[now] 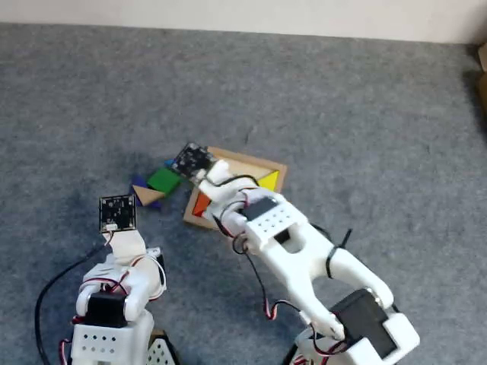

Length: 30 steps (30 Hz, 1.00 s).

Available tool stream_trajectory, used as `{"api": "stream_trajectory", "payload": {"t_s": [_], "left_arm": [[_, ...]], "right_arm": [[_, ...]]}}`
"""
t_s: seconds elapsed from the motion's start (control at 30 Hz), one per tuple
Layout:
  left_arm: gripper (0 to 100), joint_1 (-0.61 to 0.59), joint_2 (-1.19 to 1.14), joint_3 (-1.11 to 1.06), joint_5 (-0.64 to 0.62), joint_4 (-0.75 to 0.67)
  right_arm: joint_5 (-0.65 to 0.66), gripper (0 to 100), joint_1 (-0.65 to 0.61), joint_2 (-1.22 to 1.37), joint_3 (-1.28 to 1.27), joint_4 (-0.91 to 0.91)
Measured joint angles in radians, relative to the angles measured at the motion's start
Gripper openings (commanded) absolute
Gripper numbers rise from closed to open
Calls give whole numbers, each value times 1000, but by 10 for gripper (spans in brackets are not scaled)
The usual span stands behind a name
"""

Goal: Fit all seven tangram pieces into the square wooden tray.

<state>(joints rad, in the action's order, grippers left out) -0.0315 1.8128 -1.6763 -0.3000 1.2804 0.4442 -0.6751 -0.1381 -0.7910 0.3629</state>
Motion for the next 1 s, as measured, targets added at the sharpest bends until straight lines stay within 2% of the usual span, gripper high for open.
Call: {"api": "stream_trajectory", "payload": {"t_s": [0.2, 0.4, 0.6, 0.87, 1.0], "left_arm": [[5, 0, 0, 0, 0, 0], [5, 0, 0, 0, 0, 0], [5, 0, 0, 0, 0, 0], [5, 0, 0, 0, 0, 0], [5, 0, 0, 0, 0, 0]], "right_arm": [[0, 5, 52, 0, -72, -187], [0, 5, 55, 9, -74, -207], [-2, 5, 57, 138, -48, -218], [-2, 5, 57, 144, 72, 29], [71, 5, 55, 144, 120, 169]]}}
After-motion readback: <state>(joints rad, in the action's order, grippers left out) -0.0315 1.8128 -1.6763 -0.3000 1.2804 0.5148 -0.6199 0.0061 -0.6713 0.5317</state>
